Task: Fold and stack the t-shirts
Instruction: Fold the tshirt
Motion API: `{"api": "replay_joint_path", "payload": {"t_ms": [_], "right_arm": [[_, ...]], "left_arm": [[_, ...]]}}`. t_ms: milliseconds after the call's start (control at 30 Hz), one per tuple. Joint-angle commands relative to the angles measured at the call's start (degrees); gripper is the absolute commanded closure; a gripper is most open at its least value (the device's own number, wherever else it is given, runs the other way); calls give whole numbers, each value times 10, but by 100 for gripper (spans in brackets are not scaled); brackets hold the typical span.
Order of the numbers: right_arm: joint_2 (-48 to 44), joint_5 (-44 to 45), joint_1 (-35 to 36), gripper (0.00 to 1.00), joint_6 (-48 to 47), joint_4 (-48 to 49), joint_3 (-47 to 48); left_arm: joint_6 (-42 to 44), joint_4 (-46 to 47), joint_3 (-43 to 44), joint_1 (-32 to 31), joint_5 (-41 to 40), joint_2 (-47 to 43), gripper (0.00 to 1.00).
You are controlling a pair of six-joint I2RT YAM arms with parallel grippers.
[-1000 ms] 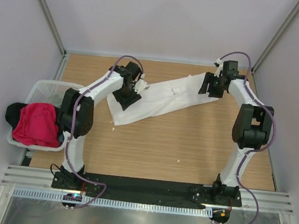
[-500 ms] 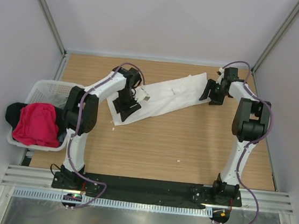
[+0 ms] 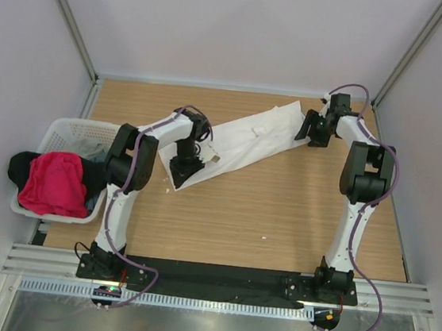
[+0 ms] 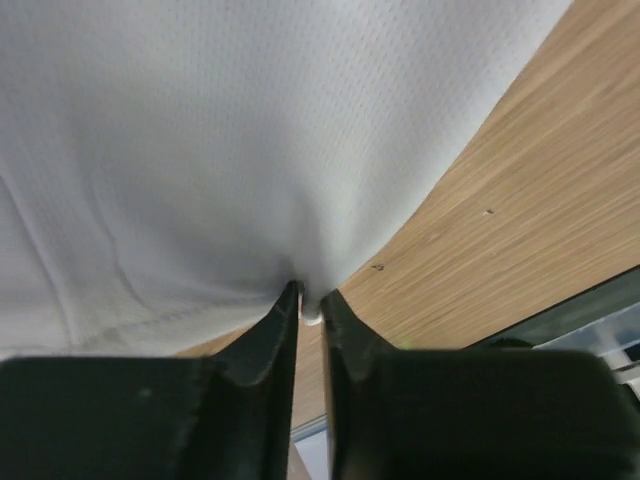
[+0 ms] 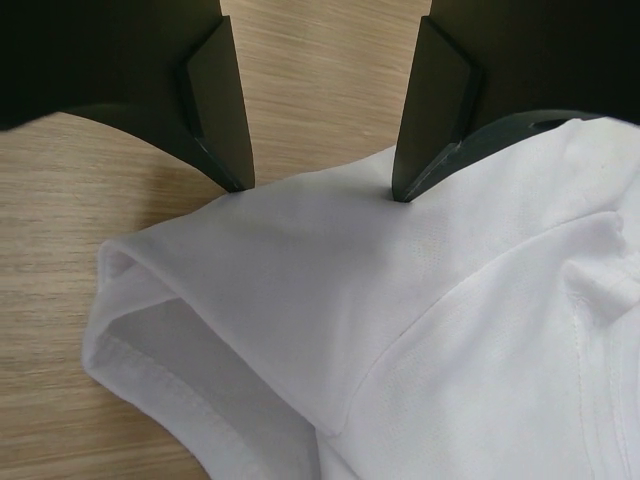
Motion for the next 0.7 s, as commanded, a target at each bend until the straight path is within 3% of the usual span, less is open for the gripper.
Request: {"api": "replay_joint_path", "payload": {"t_ms": [0, 67, 167, 367, 667], "right_arm": [[10, 20, 3, 37, 3, 13, 25], [17, 15, 3, 37, 7, 17, 31], [33, 14, 6, 37, 8, 20, 53], [71, 17, 14, 37, 3, 22, 107], [91, 4, 30, 37, -7, 34, 140]], "left_arm": [[-1, -29, 28, -12, 36, 4, 88], [2, -40, 36, -32, 50, 4, 96], [16, -59, 53, -69, 58, 7, 100], [20, -93, 57, -140, 106, 16, 100], [-20, -70, 75, -235, 161, 28, 100]]}}
